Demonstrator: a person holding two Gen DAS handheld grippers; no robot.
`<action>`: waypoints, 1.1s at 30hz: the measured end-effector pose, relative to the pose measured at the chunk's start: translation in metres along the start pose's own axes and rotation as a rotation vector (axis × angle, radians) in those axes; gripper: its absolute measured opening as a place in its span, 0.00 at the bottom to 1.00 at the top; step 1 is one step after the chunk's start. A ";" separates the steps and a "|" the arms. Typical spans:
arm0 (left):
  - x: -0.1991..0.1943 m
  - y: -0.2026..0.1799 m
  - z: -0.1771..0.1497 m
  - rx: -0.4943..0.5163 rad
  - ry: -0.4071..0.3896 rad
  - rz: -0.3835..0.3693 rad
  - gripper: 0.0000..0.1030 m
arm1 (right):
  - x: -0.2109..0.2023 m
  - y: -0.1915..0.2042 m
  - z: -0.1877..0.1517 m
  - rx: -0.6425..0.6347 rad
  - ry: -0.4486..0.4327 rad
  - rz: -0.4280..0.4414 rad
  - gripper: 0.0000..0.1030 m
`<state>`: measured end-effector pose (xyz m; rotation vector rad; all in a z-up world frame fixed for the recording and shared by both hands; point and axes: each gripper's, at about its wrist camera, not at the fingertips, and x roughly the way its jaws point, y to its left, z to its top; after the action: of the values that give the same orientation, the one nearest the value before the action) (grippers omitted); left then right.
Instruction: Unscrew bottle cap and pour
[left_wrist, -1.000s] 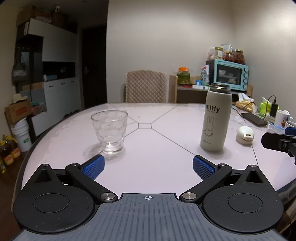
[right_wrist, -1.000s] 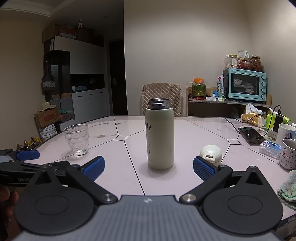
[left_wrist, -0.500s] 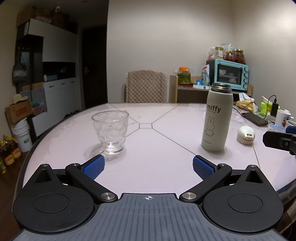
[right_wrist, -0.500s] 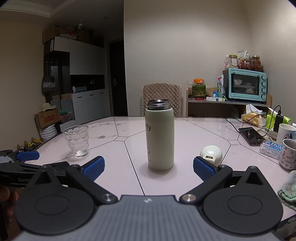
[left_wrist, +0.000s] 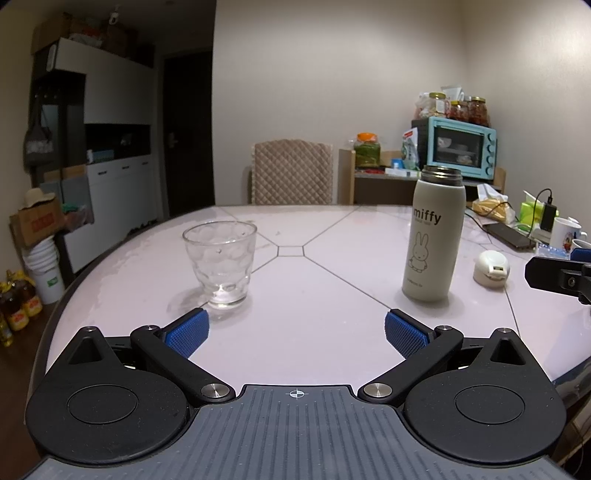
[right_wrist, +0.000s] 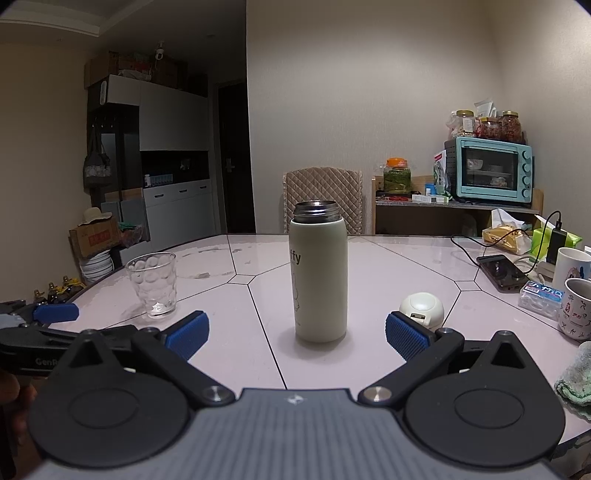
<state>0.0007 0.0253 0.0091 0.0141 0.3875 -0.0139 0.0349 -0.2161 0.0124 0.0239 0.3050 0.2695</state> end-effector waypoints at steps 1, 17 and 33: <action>0.000 -0.002 0.000 0.000 0.000 0.001 1.00 | 0.002 0.000 0.001 0.000 0.000 0.000 1.00; 0.009 -0.025 -0.004 -0.001 -0.001 0.012 1.00 | -0.006 -0.003 -0.003 0.000 -0.015 0.004 1.00; 0.031 -0.016 0.003 0.002 0.013 0.024 1.00 | 0.020 -0.002 0.007 -0.002 -0.035 -0.008 1.00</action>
<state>0.0299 0.0089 0.0003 0.0204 0.3998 0.0099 0.0558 -0.2124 0.0136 0.0250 0.2698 0.2614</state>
